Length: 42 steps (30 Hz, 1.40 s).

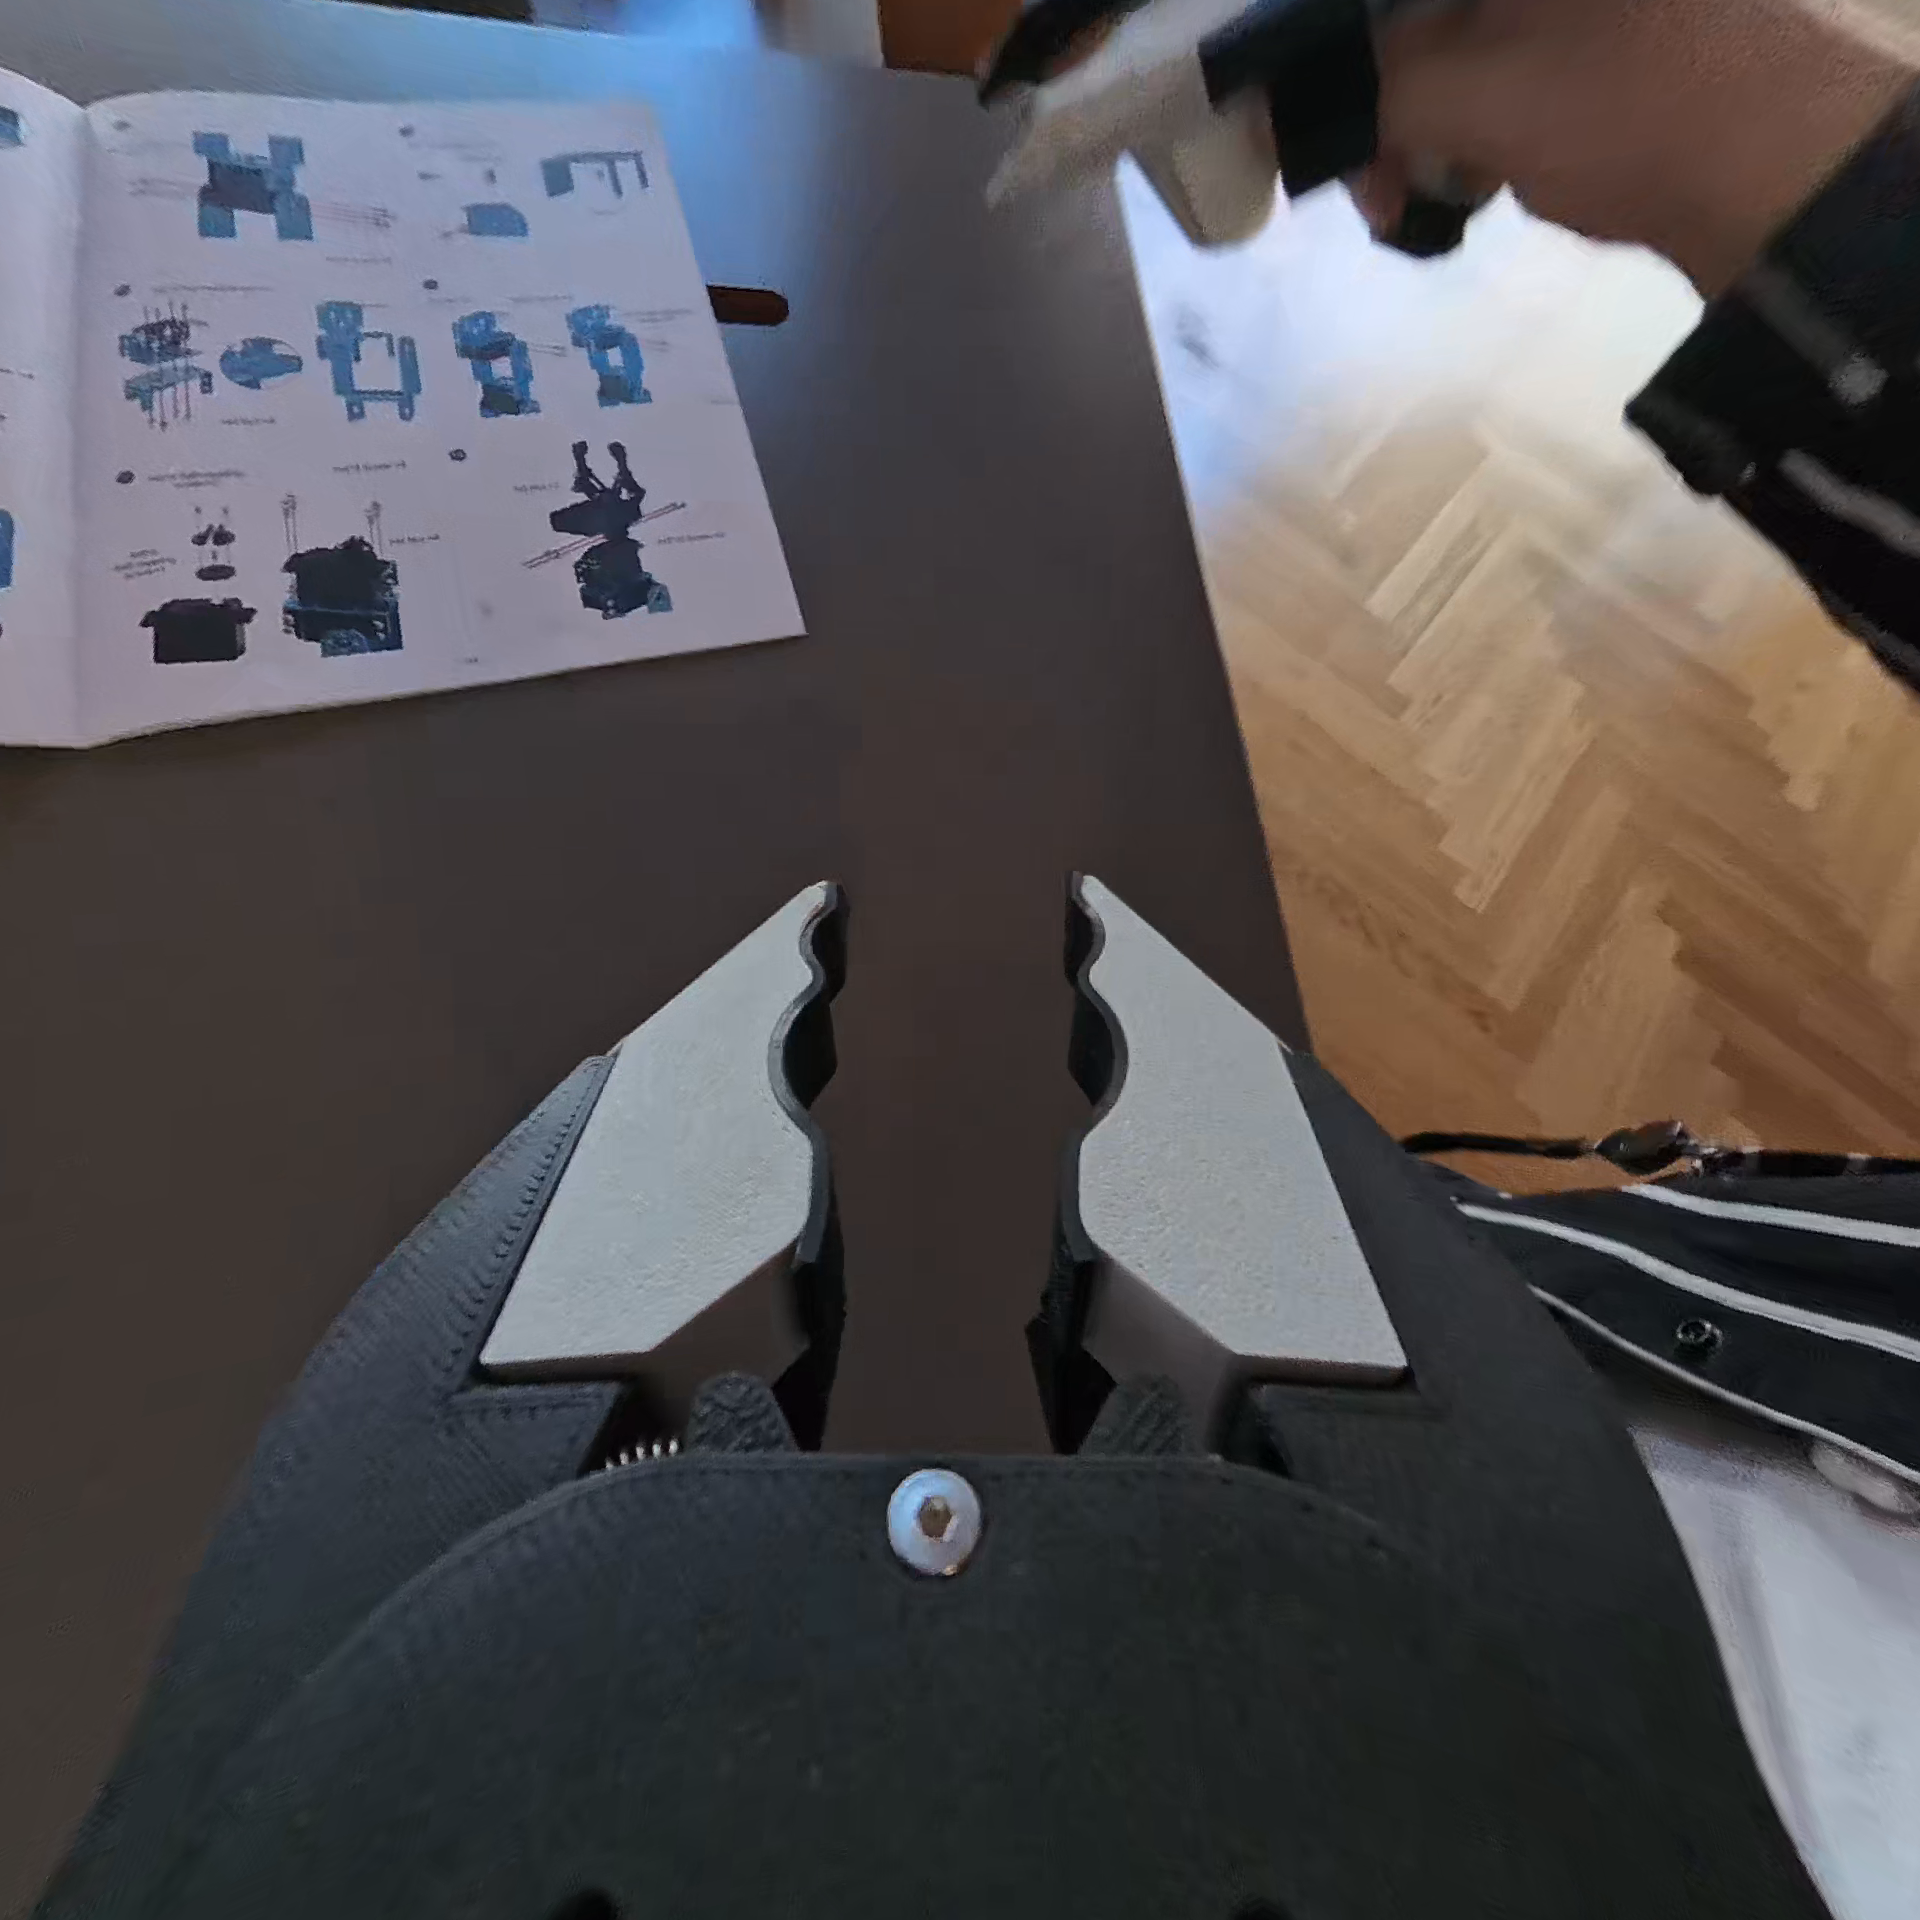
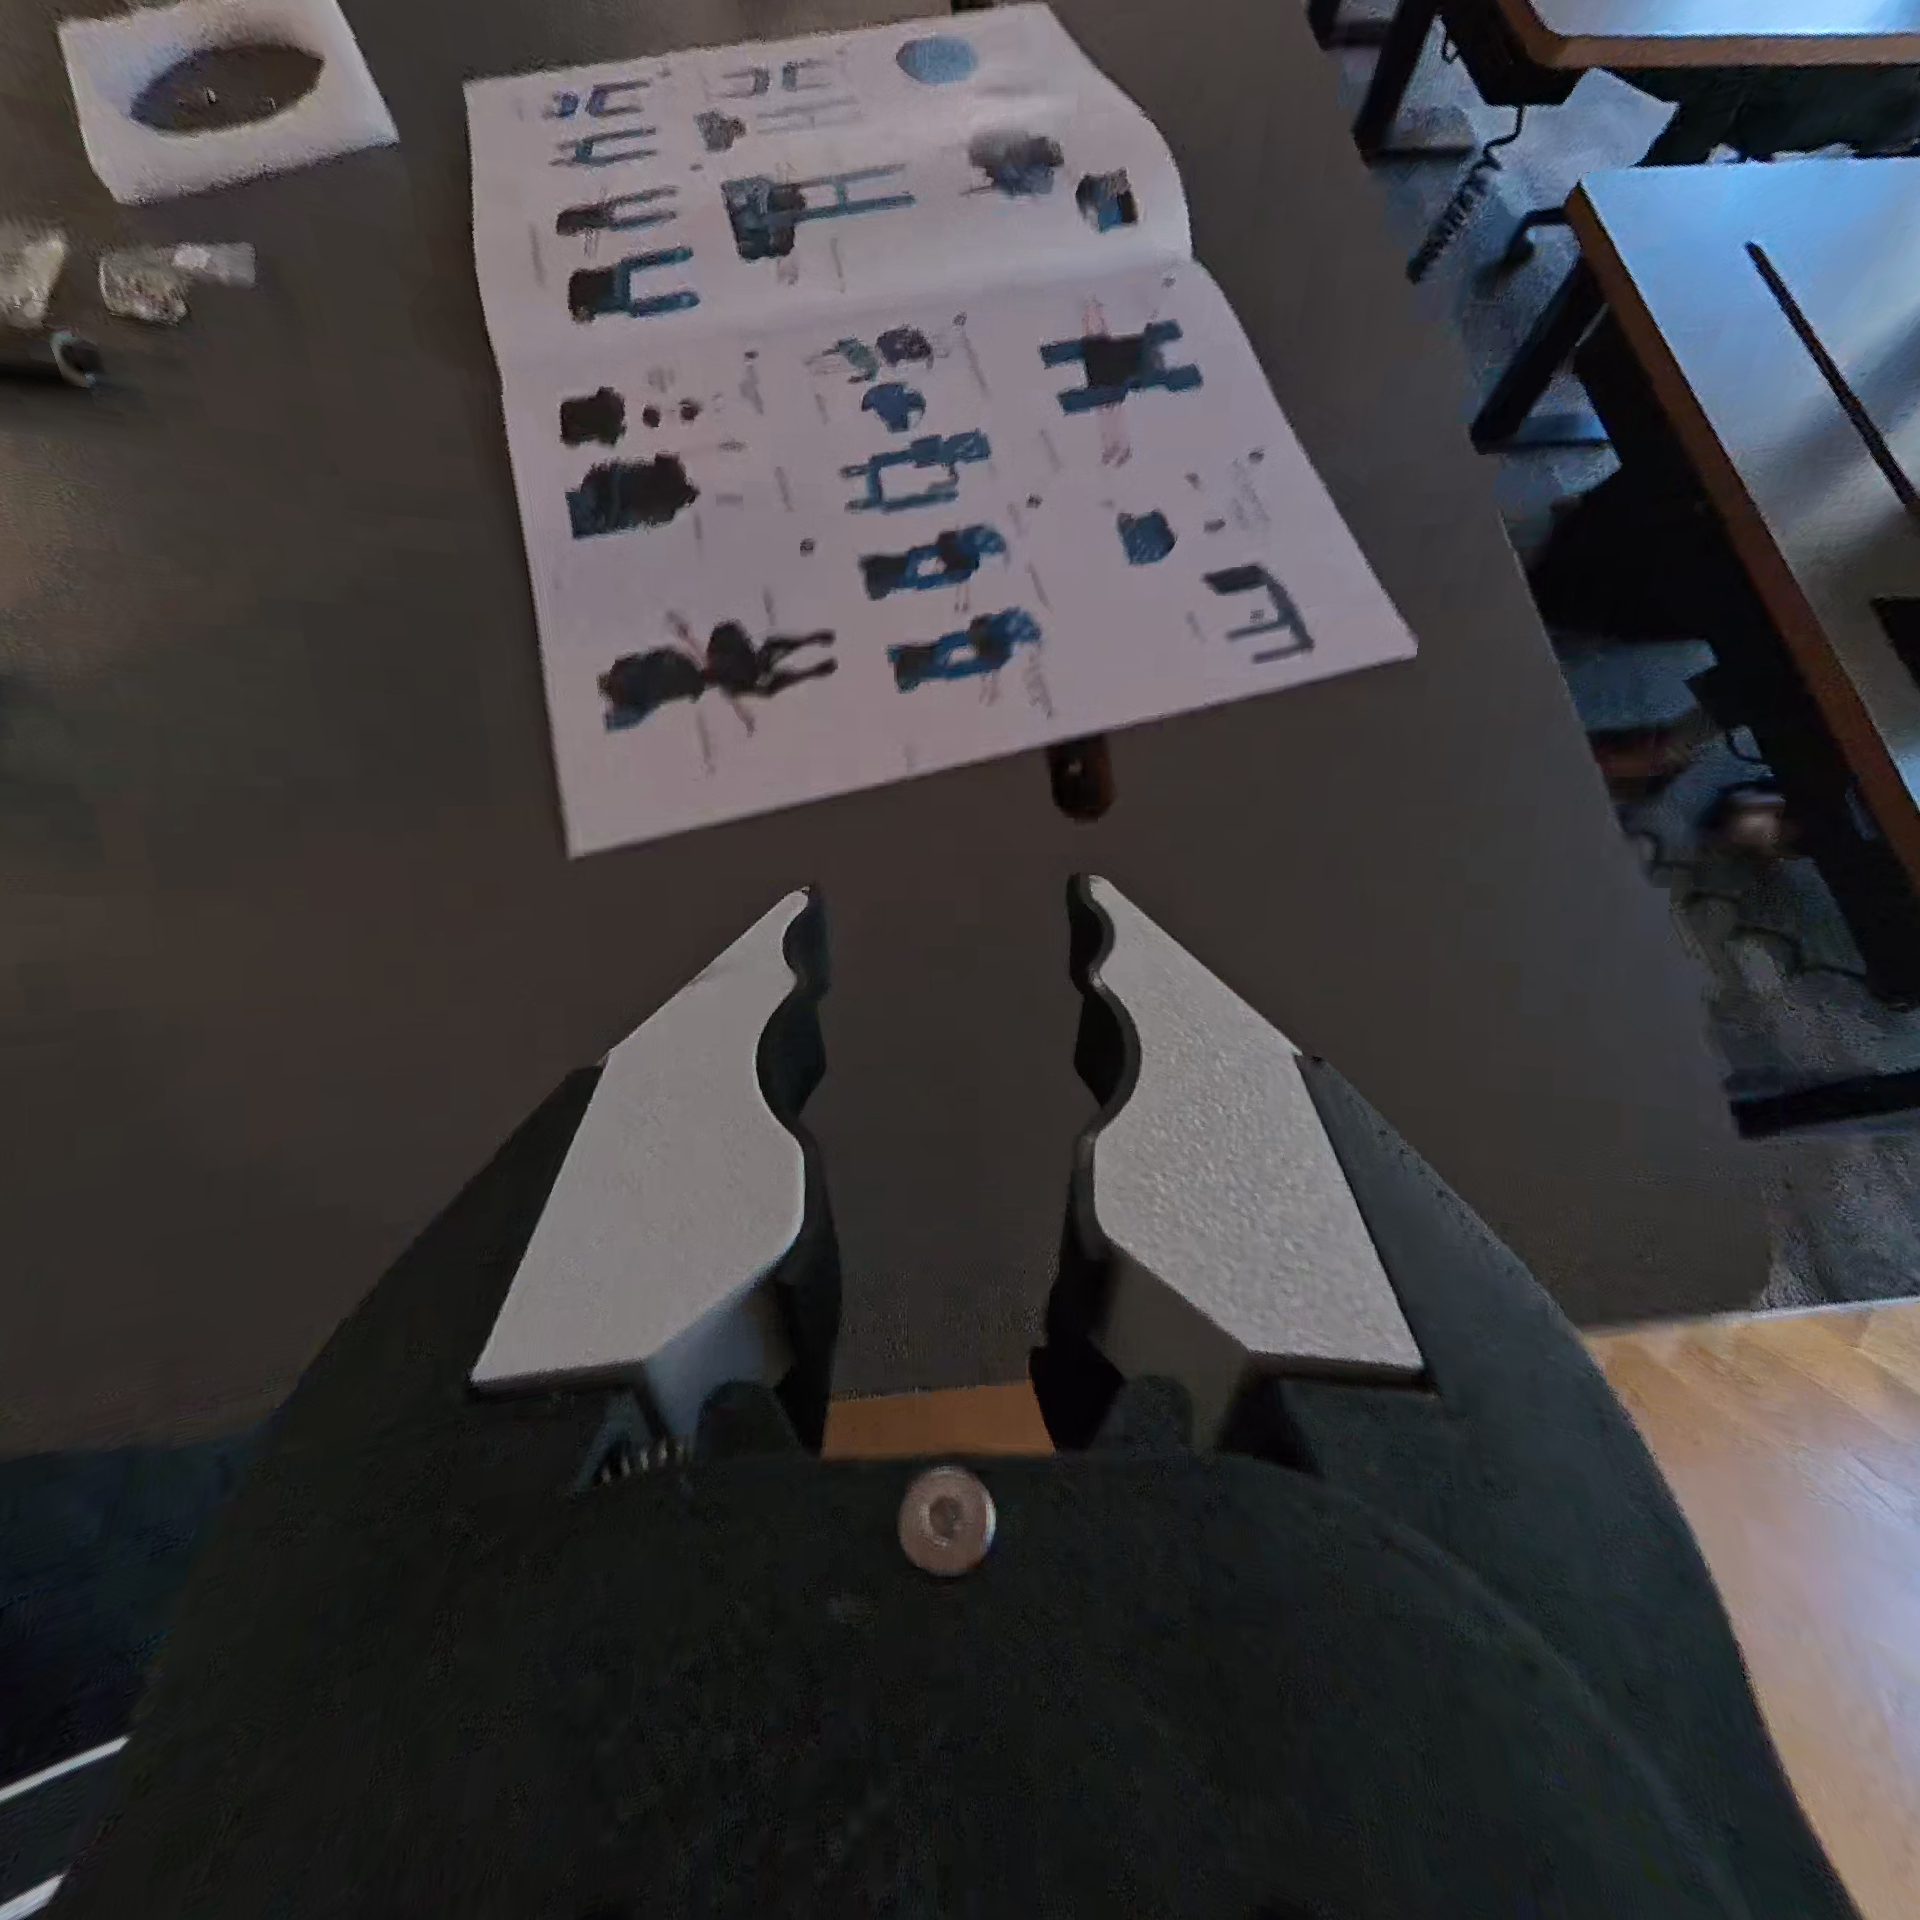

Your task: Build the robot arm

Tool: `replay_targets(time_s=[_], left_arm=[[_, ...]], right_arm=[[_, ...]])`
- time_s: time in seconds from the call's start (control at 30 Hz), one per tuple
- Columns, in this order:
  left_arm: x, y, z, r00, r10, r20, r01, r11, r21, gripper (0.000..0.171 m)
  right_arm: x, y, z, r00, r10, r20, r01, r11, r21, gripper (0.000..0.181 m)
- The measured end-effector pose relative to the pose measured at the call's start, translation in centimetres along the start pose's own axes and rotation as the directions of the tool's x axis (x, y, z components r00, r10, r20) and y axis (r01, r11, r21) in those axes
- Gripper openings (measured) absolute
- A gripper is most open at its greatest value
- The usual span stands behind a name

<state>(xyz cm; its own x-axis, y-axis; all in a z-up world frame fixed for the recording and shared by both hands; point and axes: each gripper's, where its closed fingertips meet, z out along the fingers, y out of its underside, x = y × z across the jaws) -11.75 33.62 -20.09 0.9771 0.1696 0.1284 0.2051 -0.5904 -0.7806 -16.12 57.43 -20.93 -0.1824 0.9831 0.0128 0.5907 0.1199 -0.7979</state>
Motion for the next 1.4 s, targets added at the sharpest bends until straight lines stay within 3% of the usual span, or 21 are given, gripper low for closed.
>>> replay_targets(time_s=[0.27, 0.47, 0.53, 0.73, 1.0, 1.17, 1.4], left_arm=[[-5.7, -2.5, 8.4, 0.963, -0.154, 0.223, 0.157, 0.988, 0.006, 0.04], [-9.9, -2.2, 12.0, 0.878, -0.267, 0.397, 0.281, 0.959, 0.025, 0.042], [-10.4, -2.1, 12.5, 0.854, -0.316, 0.412, 0.318, 0.946, 0.065, 0.041], [-13.4, -2.1, 11.8, 0.784, -0.333, 0.523, 0.284, 0.943, 0.174, 0.041], [-16.4, -1.0, 10.3, 0.671, -0.435, 0.6, 0.364, 0.899, 0.244, 0.042], [-17.3, 0.8, 9.2, 0.6, -0.517, 0.611, 0.458, 0.848, 0.267, 0.041], [-17.3, 0.9, 8.9, 0.598, -0.546, 0.587, 0.474, 0.831, 0.291, 0.039]], right_arm=[[8.3, -8.5, 12.5, 0.937, -0.156, 0.313, 0.137, 0.987, 0.081, 0.047], [10.4, -10.5, 22.0, 0.845, -0.157, 0.511, 0.159, 0.986, 0.04, 0.055], [10.2, -10.7, 23.9, 0.828, -0.162, 0.537, 0.18, 0.983, 0.019, 0.048], [8.7, -11.7, 26.4, 0.743, -0.249, 0.621, 0.351, 0.935, -0.044, 0.049], [6.8, -12.4, 28.4, 0.628, -0.238, 0.741, 0.379, 0.925, -0.023, 0.05], [6.0, -12.1, 28.1, 0.626, -0.243, 0.741, 0.348, 0.938, 0.014, 0.048], [5.4, -11.5, 27.8, 0.619, -0.279, 0.734, 0.378, 0.925, 0.033, 0.044]])
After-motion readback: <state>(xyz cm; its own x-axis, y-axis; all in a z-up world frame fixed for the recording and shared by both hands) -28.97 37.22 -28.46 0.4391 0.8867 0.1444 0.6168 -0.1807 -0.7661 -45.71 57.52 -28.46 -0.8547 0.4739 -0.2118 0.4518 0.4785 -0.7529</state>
